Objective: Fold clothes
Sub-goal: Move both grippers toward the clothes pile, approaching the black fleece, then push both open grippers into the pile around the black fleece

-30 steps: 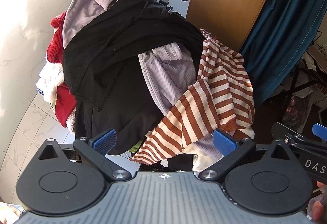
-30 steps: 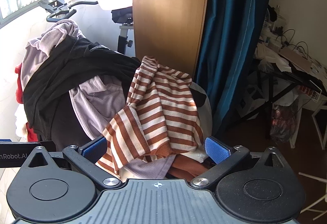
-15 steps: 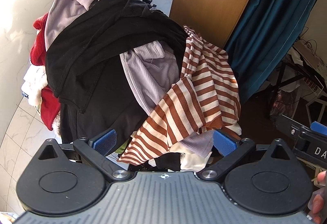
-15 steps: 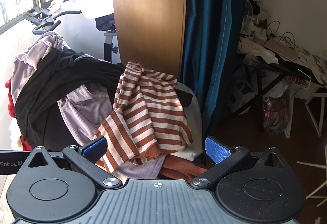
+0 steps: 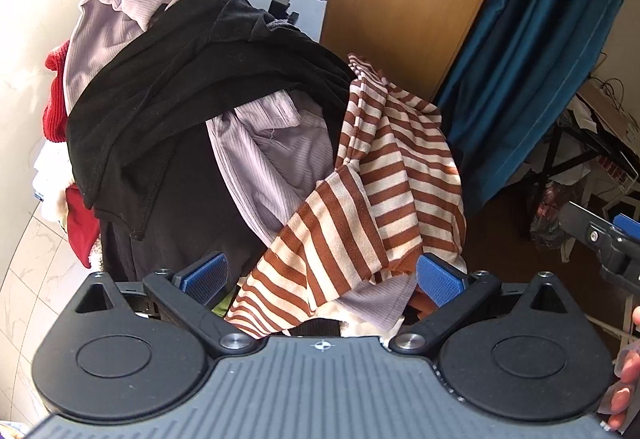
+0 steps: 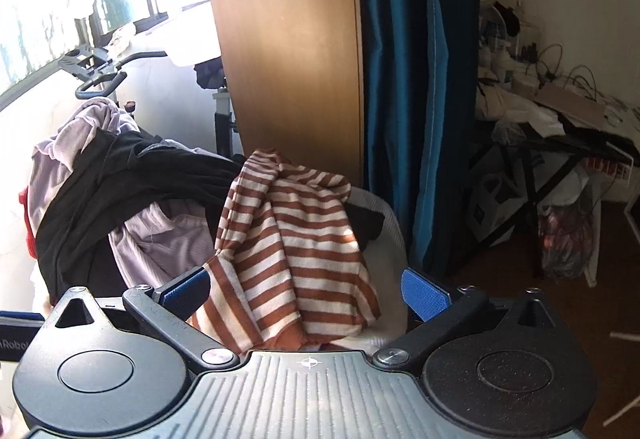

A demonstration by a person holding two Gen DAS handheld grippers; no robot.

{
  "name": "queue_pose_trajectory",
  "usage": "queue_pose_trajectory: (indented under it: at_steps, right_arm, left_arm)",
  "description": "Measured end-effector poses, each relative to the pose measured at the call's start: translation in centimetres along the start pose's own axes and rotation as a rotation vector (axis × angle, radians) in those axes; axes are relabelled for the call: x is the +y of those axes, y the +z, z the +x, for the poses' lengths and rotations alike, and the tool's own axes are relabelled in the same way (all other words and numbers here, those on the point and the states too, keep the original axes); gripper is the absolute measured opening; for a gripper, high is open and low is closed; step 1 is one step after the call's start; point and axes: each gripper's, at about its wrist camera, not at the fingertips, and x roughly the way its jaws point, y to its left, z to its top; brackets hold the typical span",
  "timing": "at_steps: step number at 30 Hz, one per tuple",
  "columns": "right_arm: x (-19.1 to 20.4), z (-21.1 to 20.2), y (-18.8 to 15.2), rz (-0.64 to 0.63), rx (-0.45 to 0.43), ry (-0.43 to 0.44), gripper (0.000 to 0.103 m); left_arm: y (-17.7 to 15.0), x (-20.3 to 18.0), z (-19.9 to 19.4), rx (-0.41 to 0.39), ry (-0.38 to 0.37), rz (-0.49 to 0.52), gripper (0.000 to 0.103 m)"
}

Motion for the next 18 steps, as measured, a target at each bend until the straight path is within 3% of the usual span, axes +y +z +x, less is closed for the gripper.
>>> queue_pose_trajectory:
  at_steps: [3,6,12,18]
  right_arm:
    - [-1.9,1.7,1.8,-0.087,-0.055,0.036,0.102]
    - [-4.3,3.7,3.5,-0.125,-0.037,0.099,0.102]
    - [-9.1,8.4,5.8,-0.143,0.017,0.202,0.102]
    - [-11.1,13.0,6.1,-0.097,0.111,0.271,0.102]
  left_arm:
    - [1.4,-0.7,0.8,-0.050,0.031,-0.129,0.103]
    - [2.1,-2.5,1.6,-0.106,0.047,-0.228,0.103]
    - [1.4,-7.2,4.0,-0.150,0.101,-0.291,0.103]
    - [-0.7,-6.4,5.6,-0.129,0.174,-0.340,0.103]
